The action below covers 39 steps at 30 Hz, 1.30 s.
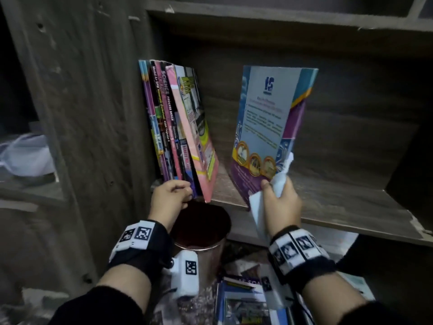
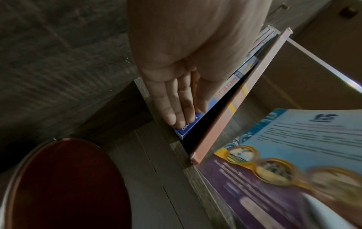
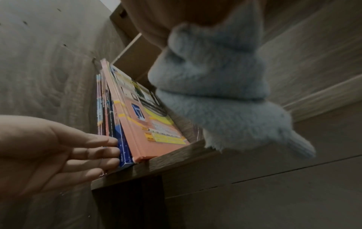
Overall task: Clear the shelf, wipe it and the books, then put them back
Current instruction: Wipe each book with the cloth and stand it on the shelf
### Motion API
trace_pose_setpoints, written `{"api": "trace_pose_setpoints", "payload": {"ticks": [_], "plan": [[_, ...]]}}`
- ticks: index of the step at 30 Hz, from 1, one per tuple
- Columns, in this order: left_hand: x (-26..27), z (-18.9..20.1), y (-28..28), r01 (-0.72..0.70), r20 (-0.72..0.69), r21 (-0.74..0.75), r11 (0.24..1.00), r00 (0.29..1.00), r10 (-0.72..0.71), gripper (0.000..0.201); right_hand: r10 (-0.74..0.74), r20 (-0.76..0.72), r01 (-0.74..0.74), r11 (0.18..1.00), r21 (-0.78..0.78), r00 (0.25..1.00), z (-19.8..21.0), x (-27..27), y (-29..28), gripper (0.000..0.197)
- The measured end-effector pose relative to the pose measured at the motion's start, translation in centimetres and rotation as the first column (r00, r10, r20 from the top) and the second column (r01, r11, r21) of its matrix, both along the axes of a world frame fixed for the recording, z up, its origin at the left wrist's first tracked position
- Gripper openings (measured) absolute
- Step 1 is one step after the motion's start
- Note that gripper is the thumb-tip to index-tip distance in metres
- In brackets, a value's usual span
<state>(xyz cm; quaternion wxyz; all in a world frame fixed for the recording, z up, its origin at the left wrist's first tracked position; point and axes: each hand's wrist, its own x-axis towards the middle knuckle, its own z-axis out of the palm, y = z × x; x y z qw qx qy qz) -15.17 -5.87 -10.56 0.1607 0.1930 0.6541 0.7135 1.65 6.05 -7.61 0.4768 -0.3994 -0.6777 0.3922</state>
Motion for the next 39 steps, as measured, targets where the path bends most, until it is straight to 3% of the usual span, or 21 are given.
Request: {"api": "trace_pose_setpoints", "payload": {"ticks": [5, 9, 12, 16, 18, 21, 34, 39], "plan": [[-0.3, 0.0, -0.1, -0.002, 0.027, 0.003, 1.000, 1.000, 0.002, 0.019, 0.036, 0.054, -0.040, 0.997, 0.067, 0.998, 0.1, -7.6, 0.0, 0.034], [-0.4, 0.1, -0.1, 0.002, 0.061, 0.026, 1.000, 0.998, -0.004, 0.020, 0.278, 0.138, -0.287, 0.957, 0.047, 0.951, -0.8, -10.6, -1.2, 0.037], [-0.5, 0.2, 0.0, 0.007, 0.081, 0.046, 0.999, 0.997, -0.010, 0.019, 0.345, 0.212, -0.370, 0.925, 0.091, 0.914, -1.8, -11.1, -1.5, 0.045], [-0.6, 0.1, 0.2, 0.000, 0.107, 0.055, 0.998, 0.994, -0.006, 0.020, 0.396, 0.186, -0.412, 0.910, 0.052, 0.899, -2.6, -10.0, -1.2, 0.048], [-0.7, 0.0, 0.2, 0.001, 0.114, 0.057, 0.998, 0.993, -0.007, 0.020, 0.451, 0.258, -0.482, 0.874, 0.069, 0.855, -2.9, -9.4, -1.4, 0.048], [-0.6, 0.0, 0.1, 0.006, 0.117, 0.070, 0.998, 0.993, -0.014, 0.020, 0.494, 0.398, -0.562, 0.824, 0.068, 0.773, -2.8, -8.9, -1.5, 0.063], [-0.6, 0.1, 0.2, -0.013, 0.100, 0.062, 0.998, 0.995, 0.006, 0.021, 0.299, 0.509, -0.436, 0.884, 0.171, 0.807, -2.2, -9.4, -1.1, 0.041], [-0.3, -0.1, 0.1, -0.005, 0.059, 0.040, 0.999, 0.998, 0.003, 0.019, 0.416, 0.333, -0.452, 0.892, 0.034, 0.846, -2.2, -7.5, -1.5, 0.041]]}}
